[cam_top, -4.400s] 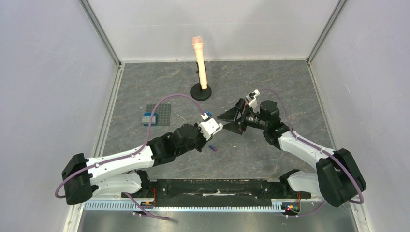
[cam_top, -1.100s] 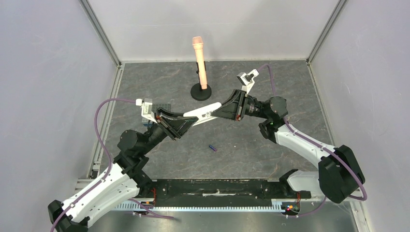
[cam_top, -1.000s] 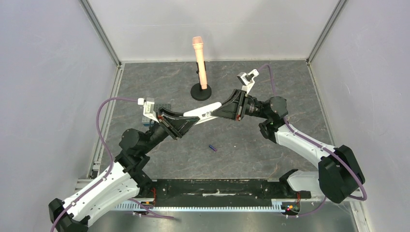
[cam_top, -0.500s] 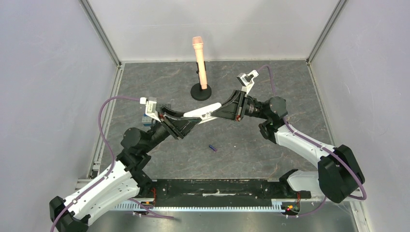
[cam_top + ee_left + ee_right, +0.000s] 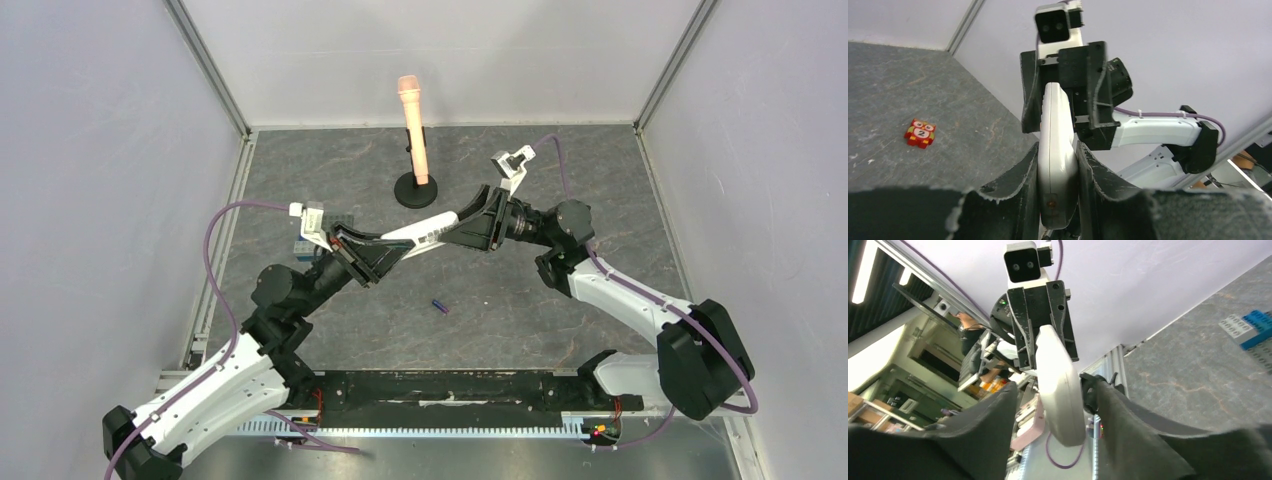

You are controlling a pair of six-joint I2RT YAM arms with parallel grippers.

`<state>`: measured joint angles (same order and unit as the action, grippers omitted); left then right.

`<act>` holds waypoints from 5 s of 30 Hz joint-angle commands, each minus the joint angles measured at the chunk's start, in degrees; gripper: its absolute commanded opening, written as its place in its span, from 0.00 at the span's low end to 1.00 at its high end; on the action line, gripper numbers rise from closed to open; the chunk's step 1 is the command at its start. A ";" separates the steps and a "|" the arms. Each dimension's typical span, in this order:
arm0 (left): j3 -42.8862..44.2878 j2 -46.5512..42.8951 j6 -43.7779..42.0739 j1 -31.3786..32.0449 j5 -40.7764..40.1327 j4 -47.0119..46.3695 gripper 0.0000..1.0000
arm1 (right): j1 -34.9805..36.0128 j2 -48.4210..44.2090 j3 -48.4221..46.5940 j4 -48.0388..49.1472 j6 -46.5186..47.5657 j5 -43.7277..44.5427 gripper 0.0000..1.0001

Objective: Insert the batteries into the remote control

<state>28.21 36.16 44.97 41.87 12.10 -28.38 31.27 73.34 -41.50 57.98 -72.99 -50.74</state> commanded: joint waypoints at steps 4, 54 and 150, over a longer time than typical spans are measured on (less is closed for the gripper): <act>3.13 -0.86 -2.27 0.06 -10.92 11.27 0.02 | -1.12 -5.59 -3.71 -28.26 20.38 11.82 0.89; -2.64 49.92 7.02 -13.17 13.30 7.85 0.02 | 2.33 10.61 13.11 -30.21 16.85 27.08 0.31; -0.22 47.11 0.05 -13.62 2.47 22.14 0.02 | 5.05 13.89 7.43 -16.97 24.97 35.61 0.36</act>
<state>29.32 81.80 51.75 26.98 20.49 -16.36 35.11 89.67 -31.88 43.44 -53.36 -18.52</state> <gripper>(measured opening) 0.336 0.361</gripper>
